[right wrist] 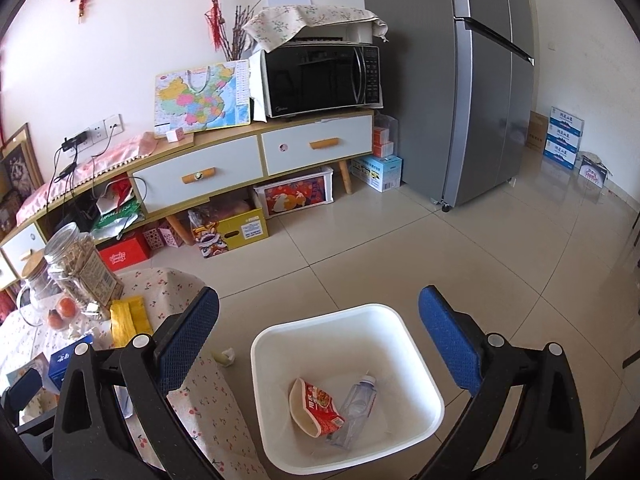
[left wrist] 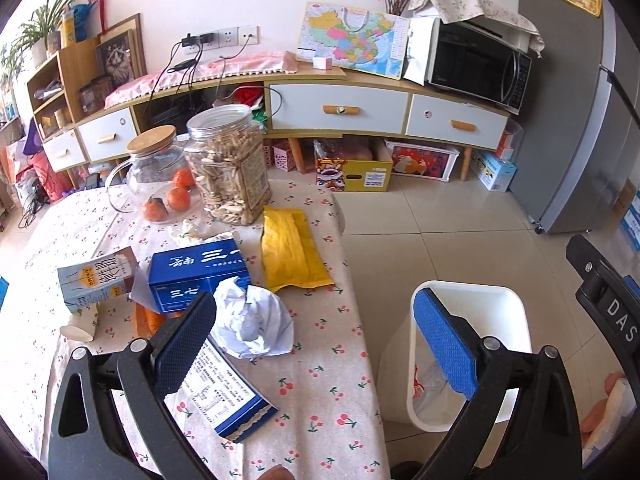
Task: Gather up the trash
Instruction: 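Move both open tools back over the table toward the paper cup and carton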
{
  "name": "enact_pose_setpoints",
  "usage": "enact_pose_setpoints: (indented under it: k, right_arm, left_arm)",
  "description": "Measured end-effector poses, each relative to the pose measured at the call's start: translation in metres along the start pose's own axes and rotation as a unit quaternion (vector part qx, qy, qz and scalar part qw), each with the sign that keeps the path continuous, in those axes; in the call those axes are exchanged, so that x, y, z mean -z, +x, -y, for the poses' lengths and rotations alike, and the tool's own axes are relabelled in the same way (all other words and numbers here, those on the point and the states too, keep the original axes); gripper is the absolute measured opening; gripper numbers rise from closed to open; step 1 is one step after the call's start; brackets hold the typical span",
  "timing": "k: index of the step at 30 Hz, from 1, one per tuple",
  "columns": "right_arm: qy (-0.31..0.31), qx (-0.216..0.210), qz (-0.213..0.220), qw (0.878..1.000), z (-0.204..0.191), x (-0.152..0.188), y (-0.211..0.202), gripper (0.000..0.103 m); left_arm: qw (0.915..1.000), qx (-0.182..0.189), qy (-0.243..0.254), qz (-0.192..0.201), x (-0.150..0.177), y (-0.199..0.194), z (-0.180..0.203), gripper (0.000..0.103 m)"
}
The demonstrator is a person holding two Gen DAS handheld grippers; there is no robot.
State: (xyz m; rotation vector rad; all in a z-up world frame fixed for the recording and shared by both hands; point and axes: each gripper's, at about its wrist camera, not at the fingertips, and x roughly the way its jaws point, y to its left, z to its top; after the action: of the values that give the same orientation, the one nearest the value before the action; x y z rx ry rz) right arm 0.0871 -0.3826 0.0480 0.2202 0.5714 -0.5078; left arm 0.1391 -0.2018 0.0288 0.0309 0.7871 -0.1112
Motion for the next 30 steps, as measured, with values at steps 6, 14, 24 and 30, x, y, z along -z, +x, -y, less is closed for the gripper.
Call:
enact_pose_setpoints:
  k: [6,14,24,30]
  right_arm:
    - [-0.034,-0.044,-0.002,0.998,-0.034,0.010,-0.008,0.096]
    - [-0.083,-0.060,-0.006,0.995,-0.077,0.024,-0.011,0.096]
    - [-0.134,-0.069,-0.009,0.989,-0.121,0.041,-0.012,0.096]
    - [-0.157,-0.083,-0.009,0.984,-0.151,0.051,-0.015,0.096]
  left_arm:
    - [0.9994,-0.025,-0.023,-0.009,0.007,0.003,-0.035,0.096]
    - [0.9977,-0.044,-0.048,-0.015,0.012,0.004,-0.077,0.096]
    - [0.9953,-0.072,-0.063,-0.016,0.015,0.004,-0.119,0.096]
    - [0.9936,-0.096,-0.056,-0.018,0.013,0.006,-0.144,0.096]
